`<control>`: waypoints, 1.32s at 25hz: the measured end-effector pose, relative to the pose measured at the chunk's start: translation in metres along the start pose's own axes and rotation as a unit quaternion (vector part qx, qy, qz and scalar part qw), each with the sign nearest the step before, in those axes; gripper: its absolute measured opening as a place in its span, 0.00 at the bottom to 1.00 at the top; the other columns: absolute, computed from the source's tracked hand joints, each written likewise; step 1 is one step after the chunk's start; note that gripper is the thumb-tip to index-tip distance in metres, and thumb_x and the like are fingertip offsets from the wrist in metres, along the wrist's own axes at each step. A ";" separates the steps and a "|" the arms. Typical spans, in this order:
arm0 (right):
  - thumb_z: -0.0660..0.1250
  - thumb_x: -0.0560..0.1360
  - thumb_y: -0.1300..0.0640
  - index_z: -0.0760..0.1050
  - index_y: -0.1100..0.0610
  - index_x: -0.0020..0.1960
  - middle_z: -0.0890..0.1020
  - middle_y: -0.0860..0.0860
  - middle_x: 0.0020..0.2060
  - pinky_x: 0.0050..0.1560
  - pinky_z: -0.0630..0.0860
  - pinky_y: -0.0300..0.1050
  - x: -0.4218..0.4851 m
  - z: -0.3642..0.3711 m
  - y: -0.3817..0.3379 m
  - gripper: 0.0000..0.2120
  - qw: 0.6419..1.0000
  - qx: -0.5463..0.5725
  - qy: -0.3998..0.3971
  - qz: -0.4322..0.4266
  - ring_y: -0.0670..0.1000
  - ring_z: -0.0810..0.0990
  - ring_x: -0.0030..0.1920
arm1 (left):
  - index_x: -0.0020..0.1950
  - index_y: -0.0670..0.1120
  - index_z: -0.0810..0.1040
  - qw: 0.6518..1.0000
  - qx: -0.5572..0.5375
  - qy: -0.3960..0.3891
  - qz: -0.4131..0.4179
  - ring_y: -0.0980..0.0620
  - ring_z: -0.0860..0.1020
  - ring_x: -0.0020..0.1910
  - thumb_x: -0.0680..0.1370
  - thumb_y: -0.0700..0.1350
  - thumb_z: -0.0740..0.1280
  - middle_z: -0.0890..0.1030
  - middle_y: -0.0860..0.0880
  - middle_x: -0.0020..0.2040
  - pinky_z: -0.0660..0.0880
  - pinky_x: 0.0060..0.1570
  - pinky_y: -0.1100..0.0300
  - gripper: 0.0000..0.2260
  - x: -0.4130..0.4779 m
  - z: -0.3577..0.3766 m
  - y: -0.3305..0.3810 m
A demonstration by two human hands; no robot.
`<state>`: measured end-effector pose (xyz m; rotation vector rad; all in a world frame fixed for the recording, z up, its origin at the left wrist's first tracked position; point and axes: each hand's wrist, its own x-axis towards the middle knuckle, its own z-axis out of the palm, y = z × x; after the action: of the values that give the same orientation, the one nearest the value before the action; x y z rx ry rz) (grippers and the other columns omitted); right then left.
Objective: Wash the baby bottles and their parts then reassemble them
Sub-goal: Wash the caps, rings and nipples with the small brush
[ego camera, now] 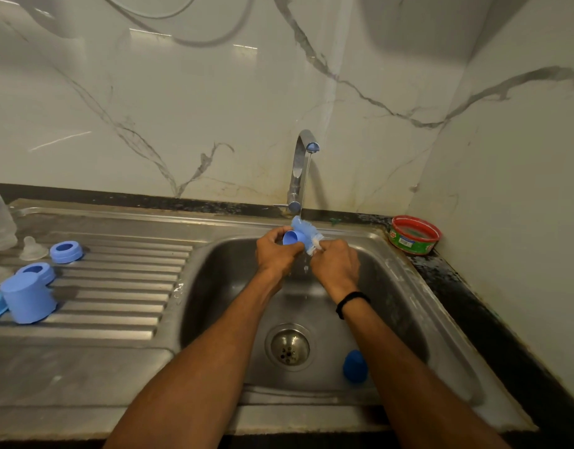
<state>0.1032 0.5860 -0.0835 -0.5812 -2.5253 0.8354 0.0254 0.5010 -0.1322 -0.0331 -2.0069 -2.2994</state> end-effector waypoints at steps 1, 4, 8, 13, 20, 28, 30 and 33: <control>0.68 0.78 0.54 0.81 0.58 0.56 0.78 0.51 0.40 0.38 0.71 0.41 -0.001 0.000 -0.001 0.10 1.000 0.006 0.001 0.004 0.49 0.75 0.39 | 0.54 0.48 0.80 1.000 -0.004 -0.003 -0.003 0.50 0.82 0.51 0.71 0.33 0.75 0.83 0.49 0.51 0.82 0.52 0.55 0.16 -0.001 0.001 0.000; 0.69 0.77 0.54 0.80 0.58 0.56 0.78 0.49 0.39 0.34 0.70 0.38 -0.001 0.004 0.000 0.10 1.000 0.012 0.004 0.007 0.48 0.75 0.39 | 0.55 0.47 0.78 1.000 -0.007 -0.009 0.011 0.50 0.82 0.52 0.71 0.32 0.75 0.82 0.48 0.52 0.82 0.54 0.55 0.17 -0.003 0.001 -0.001; 0.69 0.77 0.55 0.79 0.57 0.58 0.78 0.50 0.41 0.39 0.73 0.40 -0.003 0.003 -0.001 0.11 1.000 0.010 0.002 0.005 0.49 0.77 0.41 | 0.55 0.43 0.78 1.000 0.007 0.001 0.028 0.51 0.81 0.49 0.70 0.32 0.76 0.82 0.47 0.52 0.82 0.49 0.58 0.17 -0.002 0.003 -0.002; 0.67 0.78 0.58 0.78 0.59 0.60 0.83 0.56 0.51 0.44 0.74 0.42 -0.005 -0.005 0.003 0.12 1.000 -0.009 0.025 0.010 0.54 0.81 0.50 | 0.50 0.40 0.81 0.983 -0.114 0.032 -0.144 0.44 0.85 0.48 0.75 0.45 0.74 0.85 0.42 0.47 0.83 0.52 0.52 0.10 -0.002 0.002 -0.001; 0.70 0.77 0.55 0.76 0.59 0.63 0.82 0.55 0.54 0.46 0.75 0.41 -0.002 -0.002 0.004 0.17 0.999 -0.004 0.006 0.034 0.54 0.81 0.53 | 0.65 0.38 0.73 0.920 -0.291 -0.023 -0.262 0.44 0.83 0.50 0.80 0.47 0.69 0.79 0.35 0.59 0.84 0.40 0.58 0.18 -0.004 -0.008 0.016; 0.66 0.79 0.56 0.79 0.59 0.58 0.82 0.54 0.47 0.41 0.75 0.42 -0.007 0.007 0.000 0.10 1.000 -0.014 0.012 0.005 0.51 0.79 0.44 | 0.66 0.38 0.71 0.933 -0.261 -0.001 -0.248 0.42 0.83 0.50 0.78 0.45 0.73 0.80 0.37 0.55 0.84 0.40 0.54 0.21 -0.002 -0.003 0.014; 0.66 0.79 0.56 0.79 0.59 0.56 0.81 0.53 0.44 0.41 0.76 0.43 -0.005 0.006 0.002 0.10 1.000 -0.026 0.001 0.006 0.51 0.78 0.43 | 0.64 0.38 0.75 0.935 -0.251 -0.027 -0.249 0.40 0.83 0.53 0.79 0.45 0.72 0.81 0.36 0.57 0.84 0.38 0.54 0.17 -0.001 0.000 0.018; 0.69 0.77 0.56 0.79 0.57 0.59 0.82 0.53 0.47 0.40 0.72 0.41 -0.009 0.004 -0.001 0.12 0.999 -0.043 -0.017 -0.004 0.52 0.80 0.45 | 0.59 0.38 0.76 0.939 -0.240 0.016 -0.247 0.43 0.82 0.52 0.79 0.42 0.70 0.82 0.38 0.54 0.83 0.47 0.53 0.11 0.008 -0.007 0.013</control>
<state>0.1082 0.5790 -0.0886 -0.5878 -2.6034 0.7414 0.0192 0.4919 -0.1195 0.5298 -1.5088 -3.0166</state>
